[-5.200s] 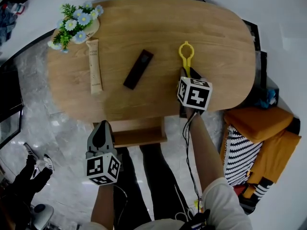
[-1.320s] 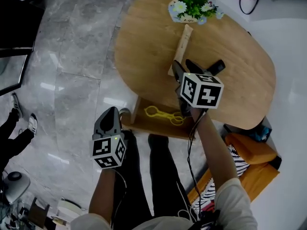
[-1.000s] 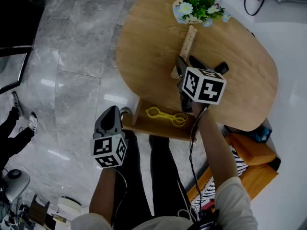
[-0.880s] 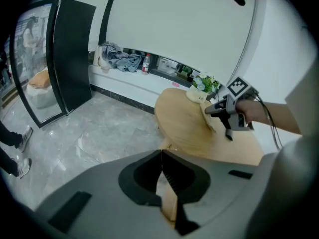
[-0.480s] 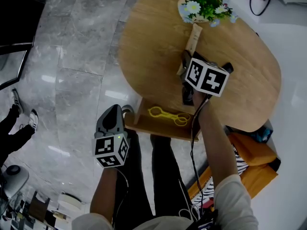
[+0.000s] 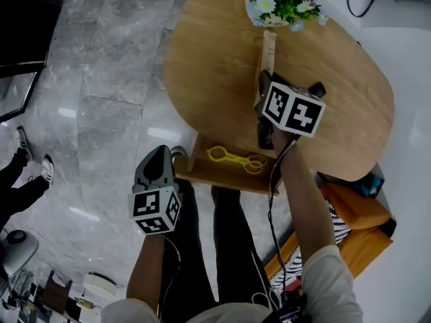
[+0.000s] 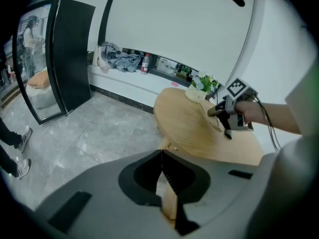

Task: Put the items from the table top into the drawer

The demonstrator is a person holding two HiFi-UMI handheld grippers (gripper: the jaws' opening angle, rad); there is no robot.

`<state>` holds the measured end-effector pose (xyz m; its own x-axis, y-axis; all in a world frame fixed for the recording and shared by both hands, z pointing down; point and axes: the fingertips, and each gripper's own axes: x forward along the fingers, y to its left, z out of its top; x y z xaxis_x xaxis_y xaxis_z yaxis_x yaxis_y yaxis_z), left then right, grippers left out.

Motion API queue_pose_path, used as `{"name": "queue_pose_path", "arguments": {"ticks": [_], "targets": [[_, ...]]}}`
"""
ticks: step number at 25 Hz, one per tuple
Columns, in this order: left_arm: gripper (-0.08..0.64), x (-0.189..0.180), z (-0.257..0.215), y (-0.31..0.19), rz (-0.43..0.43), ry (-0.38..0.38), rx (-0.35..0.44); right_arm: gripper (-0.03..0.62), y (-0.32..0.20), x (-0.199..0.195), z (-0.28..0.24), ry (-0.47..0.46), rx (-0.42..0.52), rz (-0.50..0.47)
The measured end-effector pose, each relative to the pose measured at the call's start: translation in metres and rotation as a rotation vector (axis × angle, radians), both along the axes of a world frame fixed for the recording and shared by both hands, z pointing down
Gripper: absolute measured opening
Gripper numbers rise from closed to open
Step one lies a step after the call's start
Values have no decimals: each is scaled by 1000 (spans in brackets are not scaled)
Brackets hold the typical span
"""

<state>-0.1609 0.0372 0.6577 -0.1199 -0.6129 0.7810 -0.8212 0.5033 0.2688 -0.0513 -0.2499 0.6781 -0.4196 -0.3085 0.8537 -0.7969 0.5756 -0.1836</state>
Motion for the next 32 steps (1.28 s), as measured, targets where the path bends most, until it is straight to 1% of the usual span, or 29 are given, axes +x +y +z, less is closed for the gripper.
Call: {"name": "queue_pose_path", "arguments": {"ticks": [13, 18, 22, 26, 32], "targets": [[8, 30, -9, 9, 52, -10, 25, 49, 37, 33, -22, -31, 9, -70], [8, 41, -15, 18, 68, -17, 35, 48, 68, 46, -31, -38, 12, -134], [8, 46, -17, 23, 65, -23, 41, 48, 107, 55, -33, -58, -5, -263], [8, 51, -18, 31, 59, -23, 44, 48, 153, 64, -35, -70, -18, -431], [8, 63, -17, 40, 77, -20, 39, 48, 205, 80, -32, -71, -30, -674]]}}
